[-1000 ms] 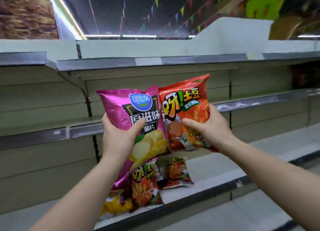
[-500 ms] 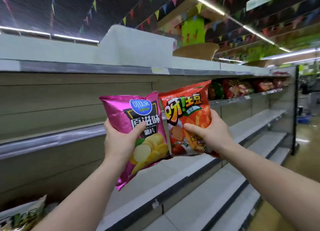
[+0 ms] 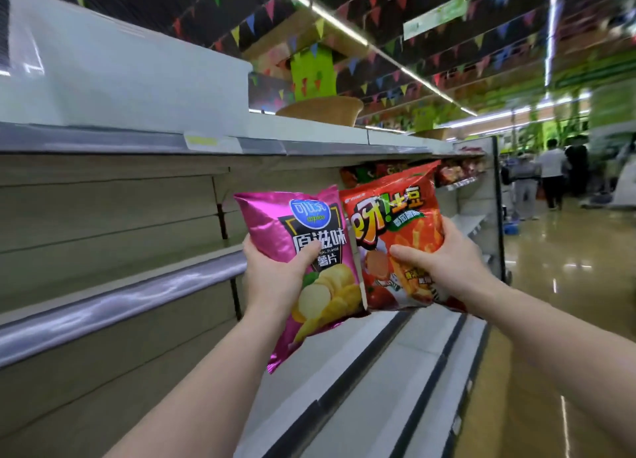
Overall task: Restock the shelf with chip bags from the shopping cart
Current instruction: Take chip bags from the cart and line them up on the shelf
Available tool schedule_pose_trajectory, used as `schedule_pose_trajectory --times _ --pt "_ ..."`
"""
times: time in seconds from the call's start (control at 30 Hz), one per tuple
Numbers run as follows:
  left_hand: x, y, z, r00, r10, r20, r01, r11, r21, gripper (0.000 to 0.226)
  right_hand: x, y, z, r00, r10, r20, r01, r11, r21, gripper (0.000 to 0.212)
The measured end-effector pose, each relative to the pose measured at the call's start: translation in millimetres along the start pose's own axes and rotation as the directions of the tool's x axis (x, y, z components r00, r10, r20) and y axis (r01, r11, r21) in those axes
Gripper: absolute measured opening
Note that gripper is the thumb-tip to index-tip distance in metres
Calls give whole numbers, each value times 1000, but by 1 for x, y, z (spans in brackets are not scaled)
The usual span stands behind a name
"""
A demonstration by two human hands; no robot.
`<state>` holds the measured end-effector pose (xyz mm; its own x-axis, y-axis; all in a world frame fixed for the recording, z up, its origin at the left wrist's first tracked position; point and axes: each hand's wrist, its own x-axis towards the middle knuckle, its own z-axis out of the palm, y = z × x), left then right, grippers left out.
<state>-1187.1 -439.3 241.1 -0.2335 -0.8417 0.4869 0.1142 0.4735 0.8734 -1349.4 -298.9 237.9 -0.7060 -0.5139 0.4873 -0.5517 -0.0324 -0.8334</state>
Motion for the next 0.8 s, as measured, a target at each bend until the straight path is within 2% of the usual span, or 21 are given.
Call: schedule_pose_trajectory --times 0.27,0.37,0.57,0.7,0.8 --pt "77 -15 78 997 39 61 -39 999 -7 87 83 27 -4 992 -6 -129 0 999 -42 75" --pt "100 -26 109 997 16 71 -16 1000 2 82 113 47 -9 990 37 -139 -42 999 -34 79" --pt "143 -36 172 999 -40 27 40 999 -5 79 183 92 -32 992 67 -107 -63 997 40 70" --pt "178 -39 216 998 -62 -21 63 998 7 105 255 126 -48 995 86 -51 -78 986 145 54" --pt "217 -45 243 993 -93 -79 95 995 18 119 307 147 -55 994 108 2 -105 962 251 59"
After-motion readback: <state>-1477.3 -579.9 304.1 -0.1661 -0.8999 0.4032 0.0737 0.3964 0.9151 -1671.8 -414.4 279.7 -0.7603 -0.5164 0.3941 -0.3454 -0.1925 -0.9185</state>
